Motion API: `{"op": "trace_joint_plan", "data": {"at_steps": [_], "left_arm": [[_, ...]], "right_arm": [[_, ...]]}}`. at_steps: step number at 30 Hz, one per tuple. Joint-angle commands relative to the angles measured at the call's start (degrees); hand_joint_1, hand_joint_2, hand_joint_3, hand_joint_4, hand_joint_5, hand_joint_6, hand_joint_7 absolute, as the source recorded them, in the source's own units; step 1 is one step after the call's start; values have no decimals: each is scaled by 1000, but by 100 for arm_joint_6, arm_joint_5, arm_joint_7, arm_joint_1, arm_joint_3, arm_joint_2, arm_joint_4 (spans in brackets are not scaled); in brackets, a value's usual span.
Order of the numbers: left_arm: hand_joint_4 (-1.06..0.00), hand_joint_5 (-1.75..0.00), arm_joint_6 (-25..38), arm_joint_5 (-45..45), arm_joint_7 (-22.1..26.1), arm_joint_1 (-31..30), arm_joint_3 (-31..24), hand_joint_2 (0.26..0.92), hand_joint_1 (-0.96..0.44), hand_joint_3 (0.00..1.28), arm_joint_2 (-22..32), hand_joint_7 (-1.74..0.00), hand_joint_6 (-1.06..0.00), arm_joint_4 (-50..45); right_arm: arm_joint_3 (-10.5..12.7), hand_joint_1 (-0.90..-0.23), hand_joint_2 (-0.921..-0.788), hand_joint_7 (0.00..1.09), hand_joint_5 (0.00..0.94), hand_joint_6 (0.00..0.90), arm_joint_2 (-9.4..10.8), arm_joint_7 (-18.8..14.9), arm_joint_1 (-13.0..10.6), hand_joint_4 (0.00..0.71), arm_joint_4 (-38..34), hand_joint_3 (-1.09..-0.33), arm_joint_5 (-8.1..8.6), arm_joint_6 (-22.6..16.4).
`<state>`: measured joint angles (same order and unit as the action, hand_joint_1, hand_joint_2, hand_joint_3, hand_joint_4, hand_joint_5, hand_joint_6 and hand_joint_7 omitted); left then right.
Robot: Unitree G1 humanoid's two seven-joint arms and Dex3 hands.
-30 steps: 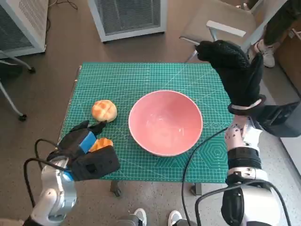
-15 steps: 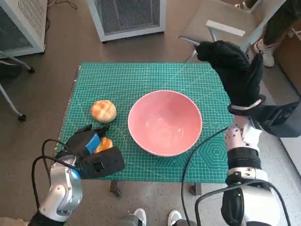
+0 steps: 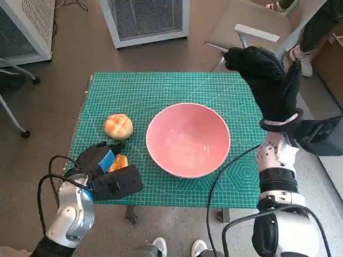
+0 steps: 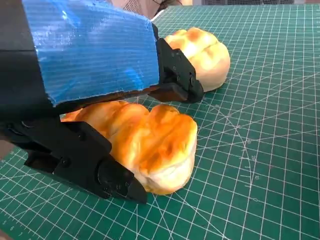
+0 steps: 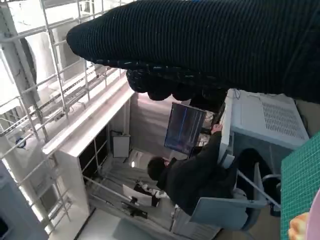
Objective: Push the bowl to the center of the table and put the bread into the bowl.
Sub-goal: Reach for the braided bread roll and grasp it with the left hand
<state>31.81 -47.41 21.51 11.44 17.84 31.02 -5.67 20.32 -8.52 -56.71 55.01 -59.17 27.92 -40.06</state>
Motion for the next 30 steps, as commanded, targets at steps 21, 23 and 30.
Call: {"op": "trace_joint_plan", "data": {"at_steps": [21, 23, 30], "left_arm": [[-725, -1290, -509, -141, -329, -75, 69, 814, 10, 211, 75, -875, -749, 355], [-729, -1280, -466, -193, -281, -115, 56, 808, 7, 227, 83, -919, -730, 219], [-727, -1262, -417, -195, -190, -291, -91, 806, 3, 237, 87, -979, -708, -247]], "right_arm": [[31, -609, -921, 466, 1, 70, -72, -50, -132, 170, 73, -591, 10, 230], [26, -612, -921, 464, 3, 76, -71, -46, -138, 175, 117, -578, 17, 285], [22, -619, -921, 456, 6, 85, -68, -36, -161, 184, 182, -556, -4, 300]]}}
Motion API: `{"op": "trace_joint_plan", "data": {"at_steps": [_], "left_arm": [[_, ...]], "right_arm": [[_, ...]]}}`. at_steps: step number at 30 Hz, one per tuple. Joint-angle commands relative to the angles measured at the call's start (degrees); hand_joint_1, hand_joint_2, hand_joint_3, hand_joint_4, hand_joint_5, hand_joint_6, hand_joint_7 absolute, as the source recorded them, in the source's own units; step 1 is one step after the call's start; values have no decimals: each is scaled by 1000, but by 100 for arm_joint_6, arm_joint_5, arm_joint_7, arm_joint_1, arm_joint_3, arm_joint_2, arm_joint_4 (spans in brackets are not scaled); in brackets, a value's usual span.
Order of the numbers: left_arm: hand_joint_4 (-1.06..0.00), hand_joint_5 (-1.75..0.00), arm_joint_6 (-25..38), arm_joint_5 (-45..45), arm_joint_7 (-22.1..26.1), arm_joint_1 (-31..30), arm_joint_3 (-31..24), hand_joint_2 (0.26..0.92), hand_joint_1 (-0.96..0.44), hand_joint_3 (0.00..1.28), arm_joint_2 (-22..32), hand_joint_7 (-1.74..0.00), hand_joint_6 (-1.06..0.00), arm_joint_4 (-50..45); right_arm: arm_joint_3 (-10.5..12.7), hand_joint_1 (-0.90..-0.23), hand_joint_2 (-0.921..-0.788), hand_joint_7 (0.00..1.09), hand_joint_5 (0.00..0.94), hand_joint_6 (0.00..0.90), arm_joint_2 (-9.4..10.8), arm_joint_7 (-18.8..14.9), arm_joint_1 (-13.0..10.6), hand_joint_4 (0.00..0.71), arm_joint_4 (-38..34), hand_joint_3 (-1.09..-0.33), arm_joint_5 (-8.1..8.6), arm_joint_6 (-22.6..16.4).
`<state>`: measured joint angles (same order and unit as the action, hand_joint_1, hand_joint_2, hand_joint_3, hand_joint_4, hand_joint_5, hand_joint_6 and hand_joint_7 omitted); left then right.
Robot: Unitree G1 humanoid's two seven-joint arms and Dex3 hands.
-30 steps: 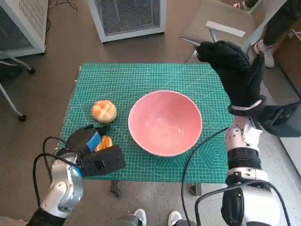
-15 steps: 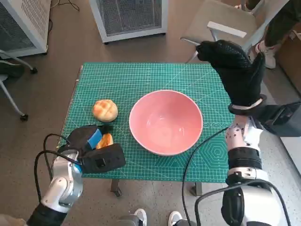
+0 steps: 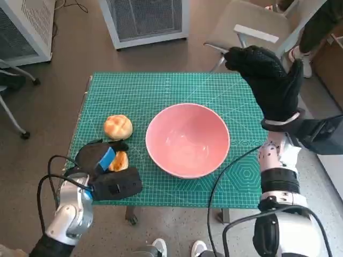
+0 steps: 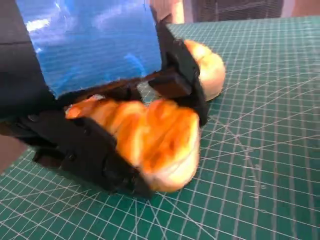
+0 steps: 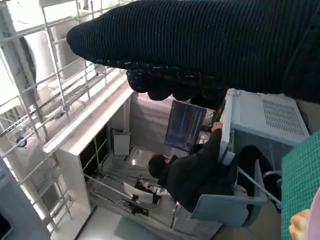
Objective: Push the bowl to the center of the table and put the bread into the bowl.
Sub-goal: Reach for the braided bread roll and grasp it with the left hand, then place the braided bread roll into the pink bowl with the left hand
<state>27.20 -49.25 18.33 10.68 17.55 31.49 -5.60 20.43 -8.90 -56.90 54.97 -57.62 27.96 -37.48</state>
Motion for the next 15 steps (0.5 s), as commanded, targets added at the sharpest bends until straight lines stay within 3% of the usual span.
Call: {"op": "trace_joint_plan", "data": {"at_steps": [1, 15], "left_arm": [[-727, -1260, 44, -9, 135, -237, -85, 807, 3, 235, 40, -985, -704, -316], [-753, -1165, 40, -69, 196, -530, -420, 878, 3, 94, 39, -1046, -687, -1223]], "right_arm": [[9, -619, -921, 455, 6, 85, -29, -17, -160, 184, 32, -556, -16, 29], [-20, -614, -921, 444, 5, 90, -27, -17, -172, 186, 51, -556, -48, 12]]}}
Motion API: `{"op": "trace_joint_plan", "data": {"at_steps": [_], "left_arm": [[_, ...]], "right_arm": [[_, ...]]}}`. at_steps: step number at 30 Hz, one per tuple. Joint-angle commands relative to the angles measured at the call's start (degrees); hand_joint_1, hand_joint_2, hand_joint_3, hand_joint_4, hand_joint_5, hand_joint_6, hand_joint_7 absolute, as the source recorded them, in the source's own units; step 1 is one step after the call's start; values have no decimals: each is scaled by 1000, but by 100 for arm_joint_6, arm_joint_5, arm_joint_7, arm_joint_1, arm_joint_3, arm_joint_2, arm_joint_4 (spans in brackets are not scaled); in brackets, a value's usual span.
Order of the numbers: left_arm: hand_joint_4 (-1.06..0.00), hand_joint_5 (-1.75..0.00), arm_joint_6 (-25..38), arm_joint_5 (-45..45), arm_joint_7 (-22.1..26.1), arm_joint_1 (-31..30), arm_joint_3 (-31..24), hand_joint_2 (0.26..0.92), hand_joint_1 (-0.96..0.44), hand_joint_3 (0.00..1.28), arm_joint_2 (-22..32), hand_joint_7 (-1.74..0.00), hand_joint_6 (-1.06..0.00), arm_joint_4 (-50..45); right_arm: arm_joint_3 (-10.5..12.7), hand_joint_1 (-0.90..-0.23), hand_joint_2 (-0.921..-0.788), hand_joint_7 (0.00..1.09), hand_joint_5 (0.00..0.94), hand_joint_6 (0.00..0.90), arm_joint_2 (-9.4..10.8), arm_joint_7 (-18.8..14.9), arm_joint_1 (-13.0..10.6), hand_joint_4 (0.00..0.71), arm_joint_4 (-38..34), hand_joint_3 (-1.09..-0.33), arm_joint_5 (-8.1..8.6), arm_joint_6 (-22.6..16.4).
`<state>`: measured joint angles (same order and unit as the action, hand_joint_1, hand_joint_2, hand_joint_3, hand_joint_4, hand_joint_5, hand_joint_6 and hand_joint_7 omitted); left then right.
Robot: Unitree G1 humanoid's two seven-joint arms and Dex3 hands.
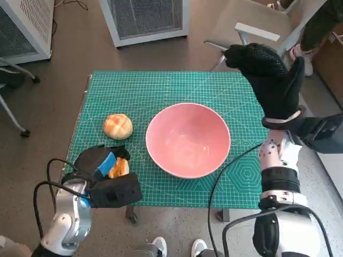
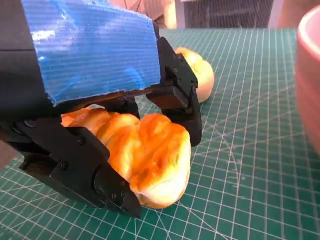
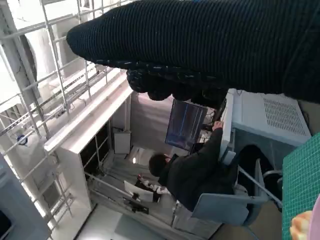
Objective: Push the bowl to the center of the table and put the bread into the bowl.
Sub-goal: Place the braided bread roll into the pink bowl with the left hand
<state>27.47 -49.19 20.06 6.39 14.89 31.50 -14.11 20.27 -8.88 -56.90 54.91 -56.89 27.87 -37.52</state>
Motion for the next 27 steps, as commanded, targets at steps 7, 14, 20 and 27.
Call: {"op": "trace_joint_plan", "data": {"at_steps": [7, 14, 20, 27], "left_arm": [[-763, -1119, 35, -89, 95, -204, -349, 882, 3, 81, 28, -1083, -685, -848], [-774, -1077, 16, -121, 162, -263, -539, 884, 3, 71, 22, -1113, -683, -1293], [-789, -1057, -1, -186, 205, -257, -632, 889, 3, 54, 8, -1109, -686, -1495], [-793, -1038, -85, -241, 192, -212, -757, 891, 3, 49, 9, -1123, -686, -1726]], "right_arm": [[0, -613, -921, 441, 4, 88, -26, -4, -148, 186, -22, -557, -22, 81], [4, -617, -921, 437, 4, 86, -25, -2, -142, 186, 11, -557, -9, 98], [4, -624, -921, 434, 4, 87, -27, 15, -134, 187, 28, -554, -10, 135], [0, -637, -921, 431, 5, 92, -18, 51, -136, 192, 86, -553, -9, 203]]}}
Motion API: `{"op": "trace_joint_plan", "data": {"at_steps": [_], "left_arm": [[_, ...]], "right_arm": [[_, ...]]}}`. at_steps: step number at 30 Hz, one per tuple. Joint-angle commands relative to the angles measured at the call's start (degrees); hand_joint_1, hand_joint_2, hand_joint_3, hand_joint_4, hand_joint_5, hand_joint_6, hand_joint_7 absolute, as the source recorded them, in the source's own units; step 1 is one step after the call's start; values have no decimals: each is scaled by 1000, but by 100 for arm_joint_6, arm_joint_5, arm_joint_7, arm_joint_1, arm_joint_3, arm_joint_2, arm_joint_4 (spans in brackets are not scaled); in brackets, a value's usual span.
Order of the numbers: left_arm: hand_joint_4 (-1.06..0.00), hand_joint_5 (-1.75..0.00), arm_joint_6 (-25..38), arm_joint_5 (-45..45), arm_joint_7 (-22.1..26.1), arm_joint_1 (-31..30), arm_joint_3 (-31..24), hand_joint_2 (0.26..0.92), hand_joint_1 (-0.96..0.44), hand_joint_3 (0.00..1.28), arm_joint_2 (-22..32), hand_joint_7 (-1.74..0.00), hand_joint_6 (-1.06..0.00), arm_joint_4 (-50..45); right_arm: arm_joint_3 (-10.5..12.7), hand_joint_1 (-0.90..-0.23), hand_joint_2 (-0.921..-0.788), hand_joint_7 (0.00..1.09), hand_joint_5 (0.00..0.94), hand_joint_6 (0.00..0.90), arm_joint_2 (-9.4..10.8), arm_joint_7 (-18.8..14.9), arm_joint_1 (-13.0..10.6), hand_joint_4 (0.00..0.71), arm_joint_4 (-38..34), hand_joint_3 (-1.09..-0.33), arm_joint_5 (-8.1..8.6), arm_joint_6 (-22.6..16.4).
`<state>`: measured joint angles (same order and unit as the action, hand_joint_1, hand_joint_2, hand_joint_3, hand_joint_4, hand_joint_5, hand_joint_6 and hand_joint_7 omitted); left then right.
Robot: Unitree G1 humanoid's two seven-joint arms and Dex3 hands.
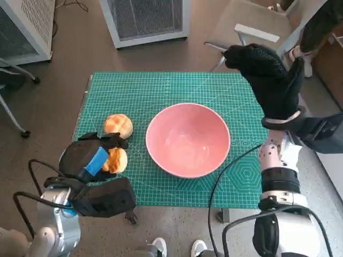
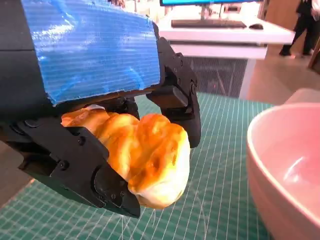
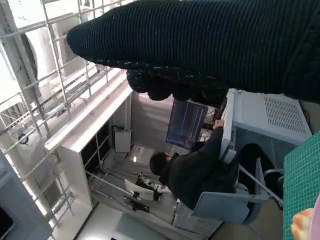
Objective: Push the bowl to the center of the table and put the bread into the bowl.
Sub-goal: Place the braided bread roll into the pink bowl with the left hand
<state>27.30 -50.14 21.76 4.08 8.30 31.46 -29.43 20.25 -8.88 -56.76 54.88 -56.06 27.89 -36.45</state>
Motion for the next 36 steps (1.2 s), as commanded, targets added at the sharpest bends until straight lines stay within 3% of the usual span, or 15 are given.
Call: {"op": "trace_joint_plan", "data": {"at_steps": [1, 11, 26, 32, 36], "left_arm": [[-793, -1038, -78, -159, 24, 36, -114, 891, 3, 49, 14, -1123, -686, -227], [-813, -988, -146, -272, 142, 299, -179, 891, 3, 33, -40, -1129, -705, -363], [-826, -991, 21, -719, 813, 1116, 18, 901, 3, 11, -336, -1118, -699, -577], [-827, -1007, 1, -1150, 1153, 1925, 415, 901, 3, 10, -634, -1098, -700, -483], [-832, -1029, -217, -1241, 1118, 2459, 724, 900, 2, 10, -895, -1073, -699, -133]], "right_arm": [[3, -638, -921, 431, 5, 92, -15, 38, -136, 192, 7, -553, -10, 99], [4, -636, -921, 426, 5, 96, 6, 40, -130, 196, -13, -553, -15, 79], [-25, -609, -921, 428, 3, 96, 28, 54, -116, 195, -39, -558, -44, 48], [-60, -599, -921, 431, 2, 95, 56, 75, -143, 194, 28, -560, -53, 58], [-66, -595, -921, 433, 2, 94, 86, 98, -173, 194, 83, -561, -33, 89]]}}
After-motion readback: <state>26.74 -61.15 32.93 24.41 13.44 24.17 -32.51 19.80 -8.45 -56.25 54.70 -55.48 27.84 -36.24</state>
